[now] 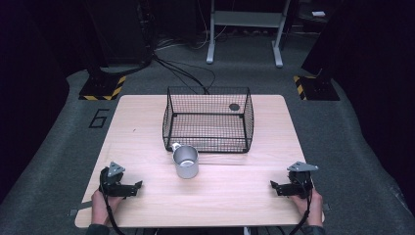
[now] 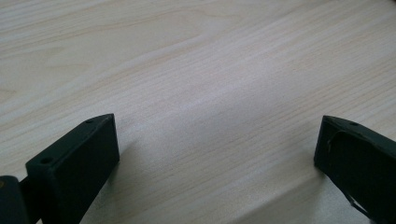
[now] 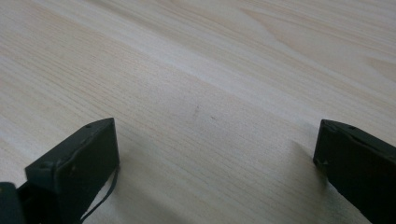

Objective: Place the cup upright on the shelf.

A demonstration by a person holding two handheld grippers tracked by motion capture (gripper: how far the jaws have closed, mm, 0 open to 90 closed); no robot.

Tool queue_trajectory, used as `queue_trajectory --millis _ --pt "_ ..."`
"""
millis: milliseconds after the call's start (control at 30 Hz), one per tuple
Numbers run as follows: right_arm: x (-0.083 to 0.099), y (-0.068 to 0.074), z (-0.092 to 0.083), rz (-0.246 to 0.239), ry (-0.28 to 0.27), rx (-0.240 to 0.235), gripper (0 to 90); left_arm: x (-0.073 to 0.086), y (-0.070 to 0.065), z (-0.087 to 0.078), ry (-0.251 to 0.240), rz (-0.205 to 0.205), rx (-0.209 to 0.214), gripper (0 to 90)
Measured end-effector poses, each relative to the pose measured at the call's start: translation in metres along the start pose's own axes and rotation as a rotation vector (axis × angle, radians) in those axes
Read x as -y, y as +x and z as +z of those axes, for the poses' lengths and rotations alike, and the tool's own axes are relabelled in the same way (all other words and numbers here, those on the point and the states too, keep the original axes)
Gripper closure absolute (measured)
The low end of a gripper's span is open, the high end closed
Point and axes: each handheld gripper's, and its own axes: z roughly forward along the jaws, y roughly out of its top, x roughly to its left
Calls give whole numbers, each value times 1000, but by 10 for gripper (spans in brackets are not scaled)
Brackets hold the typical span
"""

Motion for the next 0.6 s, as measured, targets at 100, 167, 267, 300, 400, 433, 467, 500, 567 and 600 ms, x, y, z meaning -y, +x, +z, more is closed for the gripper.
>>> queue_trajectory --millis 100,167,267,300,400,433,467,500,567,600 --pt "0 1 0 -4 -7 8 0 0 -1 0 0 -4 -4 1" --pt "-1 3 1 3 -1 6 0 0 -1 0 3 -4 -2 2" --pt "-3 3 3 4 -1 1 0 0 -1 -1 4 -9 -4 1" --pt "-3 3 3 6 0 -1 0 0 -1 -1 1 -9 -6 1" --pt "-3 3 3 6 0 -2 0 1 -1 -1 -4 -16 -11 2" --pt "-3 3 3 5 0 -3 0 1 -1 -1 -4 -16 -11 2" --pt "-3 3 3 3 8 -5 0 1 -2 -1 -8 -14 -13 2" --pt "-3 3 3 4 1 -3 0 1 -2 -1 -7 -11 -13 2" --pt "-3 3 3 3 4 -4 0 1 -3 -1 -17 -18 -15 2" --pt "-3 2 3 0 6 -6 0 1 -3 -3 -22 -18 -8 2"
